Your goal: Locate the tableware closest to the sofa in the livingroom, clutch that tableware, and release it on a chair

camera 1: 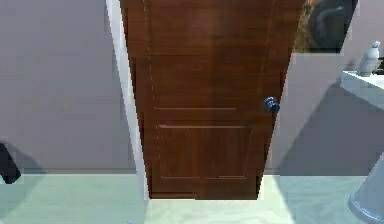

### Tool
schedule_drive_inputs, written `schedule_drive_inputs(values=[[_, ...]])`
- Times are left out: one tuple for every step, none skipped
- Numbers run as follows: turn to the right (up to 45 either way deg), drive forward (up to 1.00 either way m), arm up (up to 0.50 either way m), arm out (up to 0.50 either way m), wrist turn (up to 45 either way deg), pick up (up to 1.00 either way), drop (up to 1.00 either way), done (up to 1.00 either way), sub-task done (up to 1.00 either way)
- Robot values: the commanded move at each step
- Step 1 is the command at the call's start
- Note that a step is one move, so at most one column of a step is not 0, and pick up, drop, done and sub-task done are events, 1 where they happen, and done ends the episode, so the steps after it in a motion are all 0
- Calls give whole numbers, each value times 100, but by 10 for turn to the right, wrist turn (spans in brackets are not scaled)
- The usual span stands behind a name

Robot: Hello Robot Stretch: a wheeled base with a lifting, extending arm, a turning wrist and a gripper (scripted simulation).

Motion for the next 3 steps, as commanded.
schedule_drive_inputs(values=[[450,0,0,0,0,0,0,0,0],[120,0,0,0,0,0,0,0,0],[30,0,0,0,0,0,0,0,0]])
